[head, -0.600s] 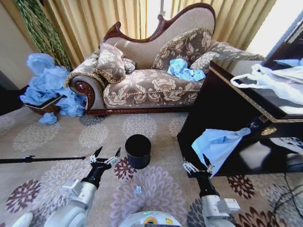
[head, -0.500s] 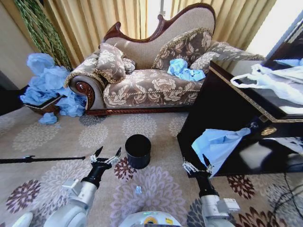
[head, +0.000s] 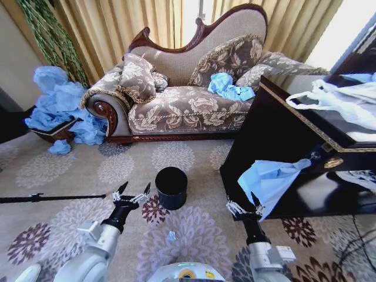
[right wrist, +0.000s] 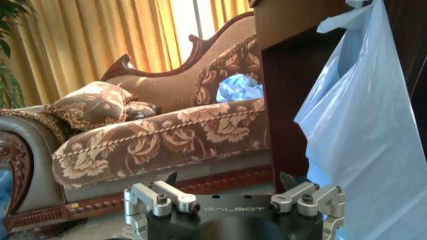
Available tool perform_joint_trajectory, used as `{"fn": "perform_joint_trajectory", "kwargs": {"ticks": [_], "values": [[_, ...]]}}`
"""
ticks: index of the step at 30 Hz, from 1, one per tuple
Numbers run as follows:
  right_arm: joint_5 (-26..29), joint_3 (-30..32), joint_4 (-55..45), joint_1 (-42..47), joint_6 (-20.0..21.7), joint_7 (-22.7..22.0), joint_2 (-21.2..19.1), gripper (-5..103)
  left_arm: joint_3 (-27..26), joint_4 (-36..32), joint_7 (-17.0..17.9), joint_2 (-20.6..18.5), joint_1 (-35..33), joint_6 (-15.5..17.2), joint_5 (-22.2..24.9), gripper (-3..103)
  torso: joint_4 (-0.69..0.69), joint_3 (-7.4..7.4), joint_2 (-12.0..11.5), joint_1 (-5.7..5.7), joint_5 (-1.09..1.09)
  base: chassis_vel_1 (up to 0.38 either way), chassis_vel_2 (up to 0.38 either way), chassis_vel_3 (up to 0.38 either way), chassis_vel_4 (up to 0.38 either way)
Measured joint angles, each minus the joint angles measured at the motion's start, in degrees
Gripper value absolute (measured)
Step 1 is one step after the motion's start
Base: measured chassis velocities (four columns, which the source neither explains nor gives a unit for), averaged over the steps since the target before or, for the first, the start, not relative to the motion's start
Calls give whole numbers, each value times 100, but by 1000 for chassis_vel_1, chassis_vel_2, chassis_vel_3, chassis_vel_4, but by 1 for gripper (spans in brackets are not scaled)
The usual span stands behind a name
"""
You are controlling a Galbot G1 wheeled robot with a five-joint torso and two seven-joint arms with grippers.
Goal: Place a garbage bag over the trash bin.
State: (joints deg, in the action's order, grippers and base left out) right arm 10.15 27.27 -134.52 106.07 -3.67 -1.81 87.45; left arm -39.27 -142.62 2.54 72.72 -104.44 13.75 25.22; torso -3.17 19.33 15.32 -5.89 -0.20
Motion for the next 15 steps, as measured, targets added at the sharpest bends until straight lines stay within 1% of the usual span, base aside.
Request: {"fn": "perform_joint_trajectory", "kwargs": {"ticks": [4, 7, 9, 10, 12, 14, 15], "values": [[-1, 18, 18, -20, 0, 6, -11, 100, 0, -10, 2, 0, 7, 0, 83, 100, 0, 0, 0, 0, 0, 0, 0, 0, 0], [-1, 29, 34, -21, -4, 9, -23, 100, 17, -23, 24, 1, 37, 24, 248, 100, 0, 0, 0, 0, 0, 0, 0, 0, 0], [-16, 37, 61, -16, -30, 18, -23, 100, 50, -48, 92, -1, 72, 109, 476, 100, 0, 0, 0, 0, 0, 0, 0, 0, 0], [-16, 37, 61, -16, -30, 18, -23, 100, 50, -48, 92, -1, 72, 109, 476, 100, 0, 0, 0, 0, 0, 0, 0, 0, 0], [-25, 41, 95, -15, -50, 26, -25, 100, 74, -58, 161, -27, 106, 197, 702, 100, 1, 0, 0, 0, 1, 0, 0, 0, 0], [-26, 42, 147, -21, -85, 40, -43, 100, 172, -59, 456, -138, 283, 255, 1174, 100, 0, 0, 0, 0, 0, 0, 0, 0, 0], [-26, 42, 147, -21, -85, 40, -43, 100, 172, -59, 456, -138, 283, 255, 1174, 100, 0, 0, 0, 0, 0, 0, 0, 0, 0]]}}
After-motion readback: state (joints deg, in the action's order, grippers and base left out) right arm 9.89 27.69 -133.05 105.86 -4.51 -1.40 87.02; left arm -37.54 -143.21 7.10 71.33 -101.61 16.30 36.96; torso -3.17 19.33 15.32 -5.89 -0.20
